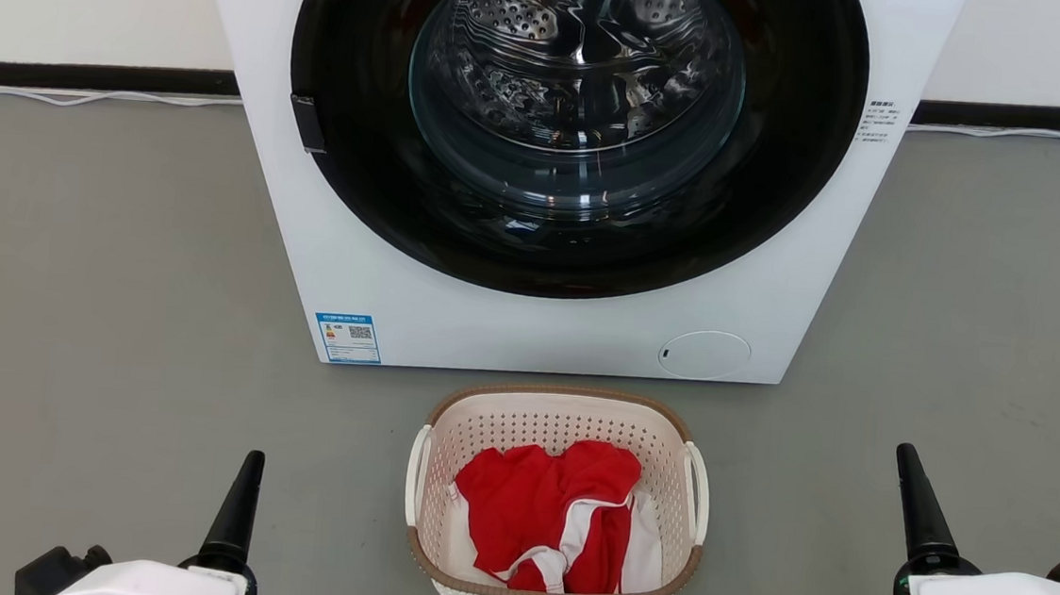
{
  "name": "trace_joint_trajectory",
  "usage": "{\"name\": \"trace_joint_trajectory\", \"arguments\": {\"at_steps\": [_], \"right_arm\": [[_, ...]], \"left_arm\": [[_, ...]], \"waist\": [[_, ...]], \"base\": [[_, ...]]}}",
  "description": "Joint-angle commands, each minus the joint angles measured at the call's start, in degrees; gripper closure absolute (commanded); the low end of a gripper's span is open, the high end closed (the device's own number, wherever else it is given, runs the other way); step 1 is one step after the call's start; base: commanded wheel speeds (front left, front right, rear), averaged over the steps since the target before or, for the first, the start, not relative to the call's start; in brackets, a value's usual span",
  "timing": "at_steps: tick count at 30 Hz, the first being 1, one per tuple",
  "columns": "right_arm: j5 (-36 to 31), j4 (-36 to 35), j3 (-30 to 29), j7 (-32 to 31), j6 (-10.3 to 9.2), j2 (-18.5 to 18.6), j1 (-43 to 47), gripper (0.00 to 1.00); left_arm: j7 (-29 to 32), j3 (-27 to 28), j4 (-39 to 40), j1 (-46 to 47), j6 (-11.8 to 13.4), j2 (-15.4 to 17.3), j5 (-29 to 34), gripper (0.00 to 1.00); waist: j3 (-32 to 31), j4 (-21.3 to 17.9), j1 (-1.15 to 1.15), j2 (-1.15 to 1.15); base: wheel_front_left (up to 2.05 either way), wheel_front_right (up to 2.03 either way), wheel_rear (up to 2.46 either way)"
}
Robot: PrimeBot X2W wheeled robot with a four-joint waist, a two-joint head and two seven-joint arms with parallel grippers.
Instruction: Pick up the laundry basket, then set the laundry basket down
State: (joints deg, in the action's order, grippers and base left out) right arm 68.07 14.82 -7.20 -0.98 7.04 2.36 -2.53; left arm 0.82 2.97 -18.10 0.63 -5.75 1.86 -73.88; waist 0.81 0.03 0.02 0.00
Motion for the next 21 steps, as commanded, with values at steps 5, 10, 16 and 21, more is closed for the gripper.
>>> {"name": "trace_joint_trajectory", "arguments": {"at_steps": [5, 10, 16, 21], "right_arm": [[-5.71, -2.38, 0.68, 1.19, 0.14, 0.95, -1.11, 0.00], [-11.23, -2.56, 0.94, 2.03, 0.16, 1.06, -1.25, 0.00], [-16.90, -2.81, 1.27, 3.04, 0.18, 1.27, -1.46, 0.00], [-21.08, -2.78, 1.38, 3.89, 0.20, 1.34, -1.46, 0.00]], "left_arm": [[-1.04, 0.00, 1.76, 1.80, 0.81, 0.50, 5.36, 0.00], [-1.87, -1.19, 1.59, 1.59, 2.01, 1.12, 12.01, 0.00], [-2.89, -1.75, 1.48, 1.50, 3.09, 1.55, 17.03, 0.00], [-3.73, -2.04, 1.44, 1.32, 3.56, 1.69, 20.51, 0.00]], "waist": [[-0.12, 0.01, -0.01, 0.00], [-0.22, -0.05, -0.01, 0.00], [-0.30, -0.12, -0.01, 0.00], [-0.38, -0.15, -0.01, 0.00]], "base": [[0.00, 0.00, 0.00], [0.00, 0.00, 0.00], [0.00, 0.00, 0.00], [0.00, 0.00, 0.00]]}}
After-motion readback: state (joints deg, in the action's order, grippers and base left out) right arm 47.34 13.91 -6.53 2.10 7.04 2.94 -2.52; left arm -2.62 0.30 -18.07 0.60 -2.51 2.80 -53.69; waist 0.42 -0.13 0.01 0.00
